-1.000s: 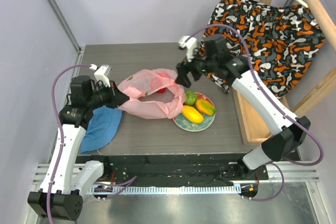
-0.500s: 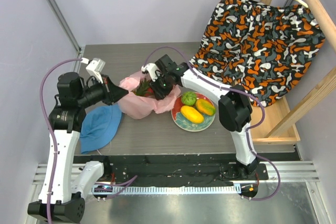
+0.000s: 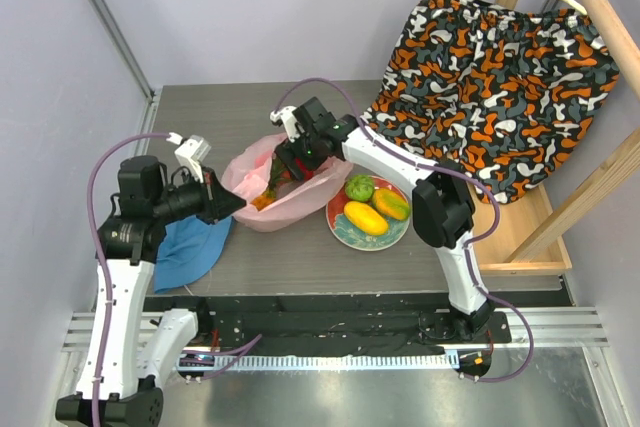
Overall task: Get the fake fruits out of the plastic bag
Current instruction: Adjust the plastic bag at the center of the board, then take out the fake fruit from the plastic bag.
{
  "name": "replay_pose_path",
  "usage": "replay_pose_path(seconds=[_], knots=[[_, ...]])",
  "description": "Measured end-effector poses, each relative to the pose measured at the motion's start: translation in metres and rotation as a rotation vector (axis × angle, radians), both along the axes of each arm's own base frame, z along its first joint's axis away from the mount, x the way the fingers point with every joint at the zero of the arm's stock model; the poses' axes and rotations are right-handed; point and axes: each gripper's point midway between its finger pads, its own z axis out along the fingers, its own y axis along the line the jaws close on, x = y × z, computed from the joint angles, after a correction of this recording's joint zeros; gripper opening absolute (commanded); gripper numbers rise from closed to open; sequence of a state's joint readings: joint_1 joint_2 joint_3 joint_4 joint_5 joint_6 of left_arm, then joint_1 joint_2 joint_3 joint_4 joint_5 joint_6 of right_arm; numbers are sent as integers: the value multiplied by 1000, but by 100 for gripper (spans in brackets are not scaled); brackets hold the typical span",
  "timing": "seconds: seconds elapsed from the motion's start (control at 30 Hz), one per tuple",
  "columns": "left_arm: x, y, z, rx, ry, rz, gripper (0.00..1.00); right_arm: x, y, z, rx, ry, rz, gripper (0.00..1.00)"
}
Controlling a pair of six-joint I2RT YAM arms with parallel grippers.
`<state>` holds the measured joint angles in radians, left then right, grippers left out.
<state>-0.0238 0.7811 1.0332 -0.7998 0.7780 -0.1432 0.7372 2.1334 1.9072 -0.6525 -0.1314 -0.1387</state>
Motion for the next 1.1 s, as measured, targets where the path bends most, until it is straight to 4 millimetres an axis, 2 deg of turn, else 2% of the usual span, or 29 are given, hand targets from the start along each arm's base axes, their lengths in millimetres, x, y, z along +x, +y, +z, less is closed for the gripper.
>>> replay_pose_path(seconds=[0.07, 0.17, 0.37, 0.43, 0.47, 0.57, 0.63, 0.77, 0.9, 1.1], knots=[[-1, 0, -6, 3, 19, -1, 0, 3, -6, -6, -27, 0, -43, 93], [0, 0, -9, 8, 22, -6, 0, 16, -11, -13, -50, -25, -132, 100], [1, 0, -11, 11, 32, -12, 0, 44, -8, -45, -97, -54, -229, 100], [4, -1, -15, 9, 51, -15, 0, 57, -2, -65, -114, -61, -251, 87], [5, -1, -16, 9, 57, -15, 0, 60, -1, -72, -120, -62, -255, 74], [7, -1, -20, 9, 79, -16, 0, 66, 2, -84, -134, -69, -249, 52], [9, -1, -22, 9, 93, -16, 0, 68, 3, -82, -131, -77, -239, 47], [11, -1, -24, 9, 104, -15, 0, 69, 6, -69, -99, -80, -202, 41], [16, 1, -23, 12, 91, -1, 0, 44, 3, -41, -43, -33, -122, 40], [37, 2, -20, 2, 77, 42, 0, -19, -10, 48, 107, -10, 51, 39]])
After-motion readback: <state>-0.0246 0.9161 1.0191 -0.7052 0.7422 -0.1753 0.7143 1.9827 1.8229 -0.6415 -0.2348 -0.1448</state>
